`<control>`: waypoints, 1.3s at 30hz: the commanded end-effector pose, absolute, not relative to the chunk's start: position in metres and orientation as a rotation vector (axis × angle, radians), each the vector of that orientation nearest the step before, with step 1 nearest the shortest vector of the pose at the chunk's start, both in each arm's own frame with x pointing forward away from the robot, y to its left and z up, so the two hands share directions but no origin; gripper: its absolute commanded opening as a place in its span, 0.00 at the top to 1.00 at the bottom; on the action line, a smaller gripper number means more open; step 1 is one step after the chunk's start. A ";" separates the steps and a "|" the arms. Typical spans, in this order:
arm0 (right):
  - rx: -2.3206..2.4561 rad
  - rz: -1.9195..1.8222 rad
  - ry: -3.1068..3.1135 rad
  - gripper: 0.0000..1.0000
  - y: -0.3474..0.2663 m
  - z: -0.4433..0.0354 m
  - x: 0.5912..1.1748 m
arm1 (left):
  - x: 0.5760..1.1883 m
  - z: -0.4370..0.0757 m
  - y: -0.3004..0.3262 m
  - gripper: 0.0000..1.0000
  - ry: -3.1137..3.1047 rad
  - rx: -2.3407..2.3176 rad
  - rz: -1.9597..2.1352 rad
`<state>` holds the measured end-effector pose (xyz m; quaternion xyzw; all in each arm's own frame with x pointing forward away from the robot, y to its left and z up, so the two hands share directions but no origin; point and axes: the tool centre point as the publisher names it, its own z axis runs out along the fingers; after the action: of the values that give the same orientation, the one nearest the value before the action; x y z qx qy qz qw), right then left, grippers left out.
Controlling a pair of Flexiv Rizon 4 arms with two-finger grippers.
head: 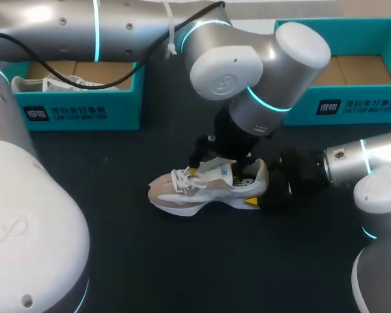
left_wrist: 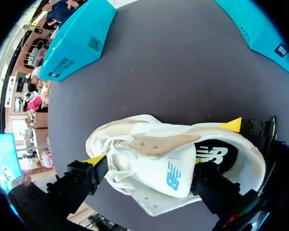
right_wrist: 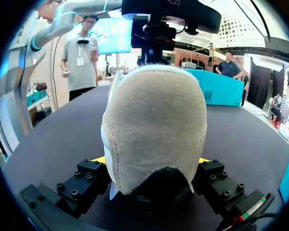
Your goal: Take the shoe out of the shoebox, open the shoe tongue, remove and reinsert the insole, then place the shoe into the shoebox
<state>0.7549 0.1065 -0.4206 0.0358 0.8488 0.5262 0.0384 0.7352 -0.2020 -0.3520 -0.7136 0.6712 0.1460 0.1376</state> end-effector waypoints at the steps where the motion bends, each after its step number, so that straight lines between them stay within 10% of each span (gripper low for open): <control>1: 0.111 1.610 2.605 1.00 0.111 -0.425 0.755 | 0.728 -0.342 -0.194 0.17 1.982 -2.076 0.416; 11: 0.111 1.610 2.605 1.00 0.111 -0.425 0.755 | 0.722 -0.330 -0.195 1.00 2.080 -2.107 0.409; 39: 0.111 1.610 2.605 1.00 0.111 -0.425 0.755 | 0.725 -0.329 -0.114 1.00 2.147 -2.055 0.524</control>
<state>0.7549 0.1067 -0.4205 0.0357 0.8487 0.5262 0.0384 0.7248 -0.1187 -0.3246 -0.6807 0.7085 0.1757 0.0624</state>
